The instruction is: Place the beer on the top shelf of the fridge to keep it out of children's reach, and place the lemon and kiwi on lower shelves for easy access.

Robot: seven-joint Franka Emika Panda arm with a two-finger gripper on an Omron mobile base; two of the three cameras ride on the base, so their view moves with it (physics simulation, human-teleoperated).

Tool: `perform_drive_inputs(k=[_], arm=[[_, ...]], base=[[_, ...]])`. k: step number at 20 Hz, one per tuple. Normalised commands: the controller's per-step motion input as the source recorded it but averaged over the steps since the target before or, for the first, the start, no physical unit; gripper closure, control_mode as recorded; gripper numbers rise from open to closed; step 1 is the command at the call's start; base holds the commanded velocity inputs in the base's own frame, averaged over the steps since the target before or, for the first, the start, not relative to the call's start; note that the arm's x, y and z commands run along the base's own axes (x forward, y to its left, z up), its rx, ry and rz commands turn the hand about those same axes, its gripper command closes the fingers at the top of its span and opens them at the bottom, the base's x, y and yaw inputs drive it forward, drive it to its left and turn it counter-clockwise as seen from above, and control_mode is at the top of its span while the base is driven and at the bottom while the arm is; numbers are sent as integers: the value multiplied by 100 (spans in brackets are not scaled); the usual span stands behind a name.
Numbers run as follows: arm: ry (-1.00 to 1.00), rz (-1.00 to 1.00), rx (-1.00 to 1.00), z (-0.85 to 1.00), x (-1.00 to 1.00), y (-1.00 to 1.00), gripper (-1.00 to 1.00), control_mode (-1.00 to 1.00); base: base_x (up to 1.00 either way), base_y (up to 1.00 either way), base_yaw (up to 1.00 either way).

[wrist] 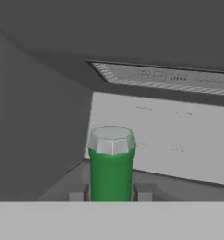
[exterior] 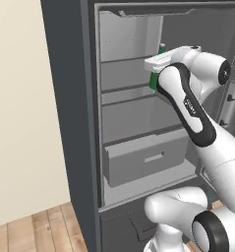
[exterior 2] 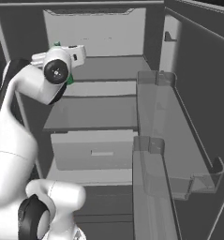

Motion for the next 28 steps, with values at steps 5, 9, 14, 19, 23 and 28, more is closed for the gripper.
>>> perform_drive_inputs(k=[5,9,14,19,23,28], arm=[[11,-3,7,0,45,0,100,-100],[0,0,4,-6,39,0,100,-100],[-8,0,1,-20,33,0,100,-100],[-9,0,0,-30,28,0,100,-100],[1,0,0,-27,29,0,100,-100],[2,0,0,-5,36,0,100,-100]], base=[[0,0,0],[0,0,0],[0,0,0],[0,0,0],[0,0,0],[0,0,0]])
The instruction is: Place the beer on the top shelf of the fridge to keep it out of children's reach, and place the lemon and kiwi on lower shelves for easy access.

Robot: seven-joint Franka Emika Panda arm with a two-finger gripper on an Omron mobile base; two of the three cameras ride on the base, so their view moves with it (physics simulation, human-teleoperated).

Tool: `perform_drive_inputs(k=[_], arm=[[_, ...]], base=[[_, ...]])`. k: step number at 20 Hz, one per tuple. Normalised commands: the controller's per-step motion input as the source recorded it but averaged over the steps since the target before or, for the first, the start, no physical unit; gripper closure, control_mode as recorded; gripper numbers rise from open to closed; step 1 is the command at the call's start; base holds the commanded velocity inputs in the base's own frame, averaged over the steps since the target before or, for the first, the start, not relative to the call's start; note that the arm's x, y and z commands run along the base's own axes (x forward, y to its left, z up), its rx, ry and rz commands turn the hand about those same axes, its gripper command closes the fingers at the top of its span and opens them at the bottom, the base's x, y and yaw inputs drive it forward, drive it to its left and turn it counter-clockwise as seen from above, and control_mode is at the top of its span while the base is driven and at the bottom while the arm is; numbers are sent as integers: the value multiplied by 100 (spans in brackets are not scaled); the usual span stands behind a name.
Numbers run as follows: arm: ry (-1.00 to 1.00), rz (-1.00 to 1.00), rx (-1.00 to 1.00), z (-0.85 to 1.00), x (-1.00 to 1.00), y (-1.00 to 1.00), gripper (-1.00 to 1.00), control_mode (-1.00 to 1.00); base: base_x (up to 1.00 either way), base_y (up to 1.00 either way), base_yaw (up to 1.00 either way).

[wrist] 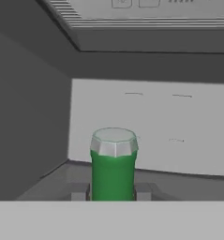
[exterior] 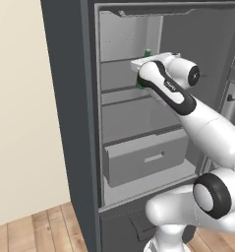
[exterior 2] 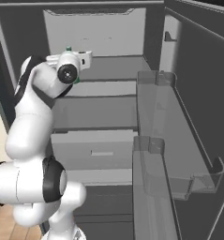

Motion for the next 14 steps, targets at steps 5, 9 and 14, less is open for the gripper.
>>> perform_drive_inputs(k=[5,9,14], arm=[[0,0,0,0,41,0,100,-100],[0,0,0,0,46,0,100,-100],[0,0,0,0,46,0,100,-100]], base=[[0,0,0],[0,0,0],[0,0,0]])
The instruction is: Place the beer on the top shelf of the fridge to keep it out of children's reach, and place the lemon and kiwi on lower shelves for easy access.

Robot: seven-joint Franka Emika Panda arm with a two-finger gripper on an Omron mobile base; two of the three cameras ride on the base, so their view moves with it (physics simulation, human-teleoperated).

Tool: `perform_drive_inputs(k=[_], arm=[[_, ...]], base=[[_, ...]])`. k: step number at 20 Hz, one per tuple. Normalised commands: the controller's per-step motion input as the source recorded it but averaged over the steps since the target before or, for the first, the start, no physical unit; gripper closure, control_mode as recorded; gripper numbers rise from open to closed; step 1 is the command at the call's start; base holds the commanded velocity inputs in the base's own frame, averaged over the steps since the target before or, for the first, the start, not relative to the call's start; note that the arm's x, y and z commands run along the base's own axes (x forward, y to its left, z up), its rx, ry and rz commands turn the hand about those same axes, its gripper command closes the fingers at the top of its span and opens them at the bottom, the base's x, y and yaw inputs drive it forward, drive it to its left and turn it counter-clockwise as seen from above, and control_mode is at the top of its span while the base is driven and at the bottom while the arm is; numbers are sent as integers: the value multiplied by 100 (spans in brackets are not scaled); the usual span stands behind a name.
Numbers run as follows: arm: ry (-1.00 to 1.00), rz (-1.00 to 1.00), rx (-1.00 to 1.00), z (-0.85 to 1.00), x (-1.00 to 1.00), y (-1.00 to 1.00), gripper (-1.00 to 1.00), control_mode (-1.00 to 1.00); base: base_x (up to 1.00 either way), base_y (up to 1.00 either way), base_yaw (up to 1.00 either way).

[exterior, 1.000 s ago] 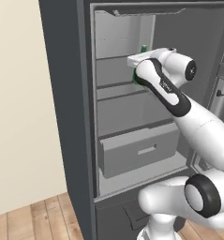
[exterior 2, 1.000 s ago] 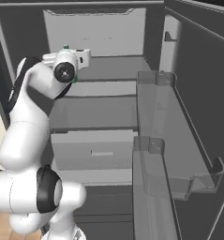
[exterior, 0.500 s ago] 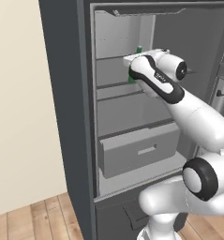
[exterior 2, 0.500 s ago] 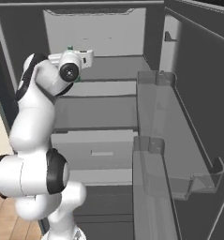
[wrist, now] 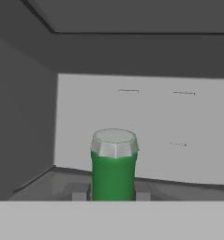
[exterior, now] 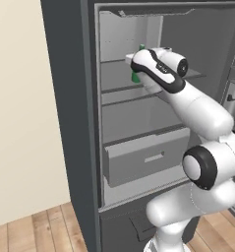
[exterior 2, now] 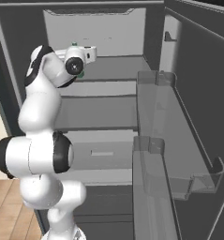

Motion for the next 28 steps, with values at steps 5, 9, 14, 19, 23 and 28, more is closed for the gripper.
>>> perform_drive_inputs(k=[5,9,14,19,23,28], arm=[[0,0,0,-9,38,0,100,-100],[0,0,0,-18,33,2,100,-100],[0,0,0,-20,29,10,100,-100],[0,0,-4,-3,9,38,-100,-100],[0,0,-2,0,0,17,-100,-100],[0,0,0,7,0,-7,-100,-100]], base=[[0,0,0],[0,0,0],[0,0,0],[0,0,0],[0,0,0],[0,0,0]])
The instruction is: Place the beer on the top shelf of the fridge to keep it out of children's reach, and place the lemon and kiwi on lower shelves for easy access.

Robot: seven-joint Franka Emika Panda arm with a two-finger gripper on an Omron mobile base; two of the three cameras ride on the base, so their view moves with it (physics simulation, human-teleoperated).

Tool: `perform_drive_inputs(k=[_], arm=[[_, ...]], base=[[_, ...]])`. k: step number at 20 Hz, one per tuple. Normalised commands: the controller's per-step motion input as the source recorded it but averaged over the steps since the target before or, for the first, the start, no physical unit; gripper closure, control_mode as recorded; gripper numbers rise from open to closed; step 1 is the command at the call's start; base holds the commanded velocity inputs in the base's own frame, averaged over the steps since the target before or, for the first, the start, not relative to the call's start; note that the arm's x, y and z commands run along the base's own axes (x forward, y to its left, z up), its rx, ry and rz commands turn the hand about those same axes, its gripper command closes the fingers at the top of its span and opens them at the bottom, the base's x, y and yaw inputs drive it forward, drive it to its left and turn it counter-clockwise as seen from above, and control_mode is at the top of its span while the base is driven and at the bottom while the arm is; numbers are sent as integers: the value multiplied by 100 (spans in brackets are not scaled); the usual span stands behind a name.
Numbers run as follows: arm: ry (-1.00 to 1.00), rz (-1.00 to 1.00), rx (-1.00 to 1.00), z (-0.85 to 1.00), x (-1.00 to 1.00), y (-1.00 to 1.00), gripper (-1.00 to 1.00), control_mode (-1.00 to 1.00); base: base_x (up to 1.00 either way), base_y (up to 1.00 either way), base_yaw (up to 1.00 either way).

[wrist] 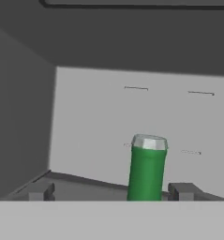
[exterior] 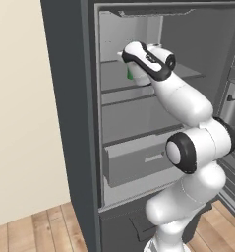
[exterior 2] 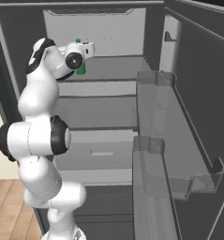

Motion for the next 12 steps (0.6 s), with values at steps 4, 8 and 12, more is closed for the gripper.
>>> perform_drive_inputs(k=[4,8,12], arm=[[2,0,-1,21,-18,-23,-100,-100],[6,0,-3,15,-46,-18,-100,-100],[16,0,-8,0,-75,-9,-100,-100]], base=[[0,0,0],[0,0,0],[0,0,0]])
